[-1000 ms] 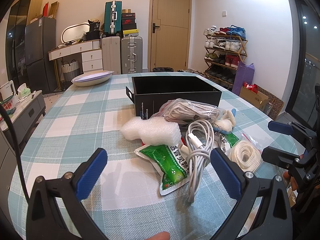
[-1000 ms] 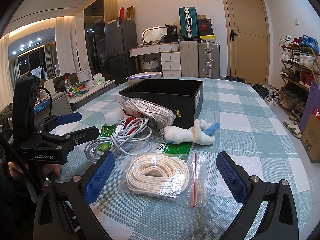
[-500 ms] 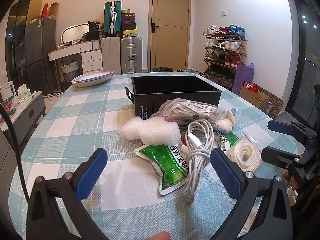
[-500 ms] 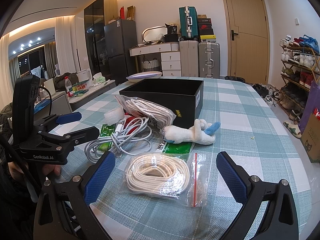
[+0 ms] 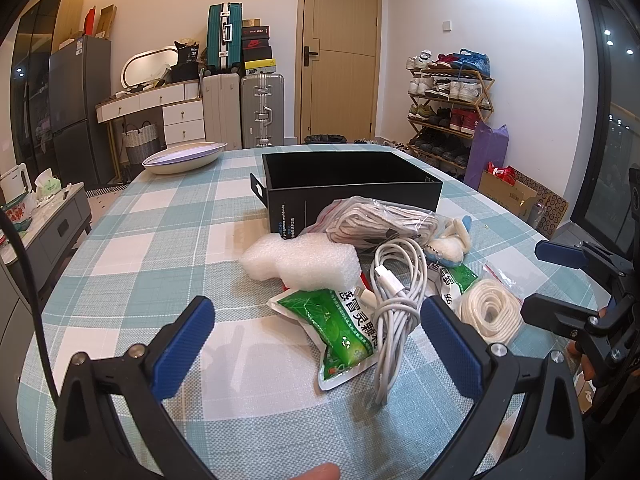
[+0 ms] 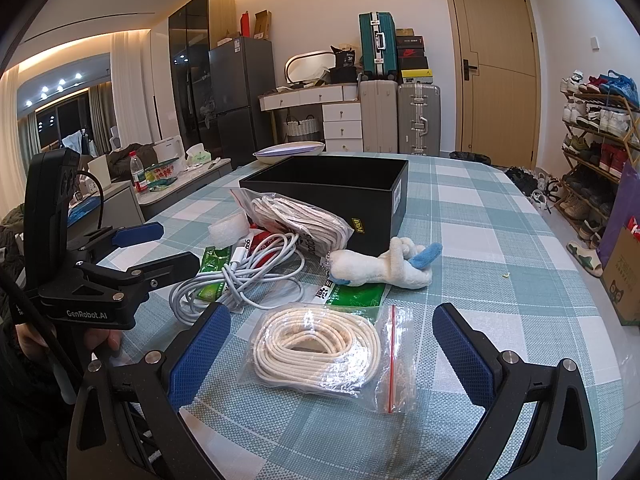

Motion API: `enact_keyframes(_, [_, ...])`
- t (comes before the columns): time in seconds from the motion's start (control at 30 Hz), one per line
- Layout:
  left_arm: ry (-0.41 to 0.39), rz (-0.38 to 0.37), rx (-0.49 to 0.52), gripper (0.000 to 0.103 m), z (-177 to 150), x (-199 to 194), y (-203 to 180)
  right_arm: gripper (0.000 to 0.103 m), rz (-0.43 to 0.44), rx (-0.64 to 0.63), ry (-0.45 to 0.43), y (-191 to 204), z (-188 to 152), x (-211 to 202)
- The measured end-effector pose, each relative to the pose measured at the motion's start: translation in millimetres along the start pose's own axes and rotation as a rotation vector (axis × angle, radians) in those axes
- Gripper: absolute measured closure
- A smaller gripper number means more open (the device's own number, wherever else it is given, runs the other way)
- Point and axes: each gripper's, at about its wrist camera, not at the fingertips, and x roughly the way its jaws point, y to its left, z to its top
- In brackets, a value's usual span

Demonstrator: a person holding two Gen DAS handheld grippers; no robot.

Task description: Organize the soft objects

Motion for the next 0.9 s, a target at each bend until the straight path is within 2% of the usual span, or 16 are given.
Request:
enact_keyframes(0.57, [0.000,0.002,0.002,0.000,0,0,-1,0.000,-0.008,-0.008,0.004,0,3,0])
enact_keyframes(0.9, [0.000,0.002,0.003,0.000,0,0,-1,0.000,0.001,0.024,0.097,-4,2,12])
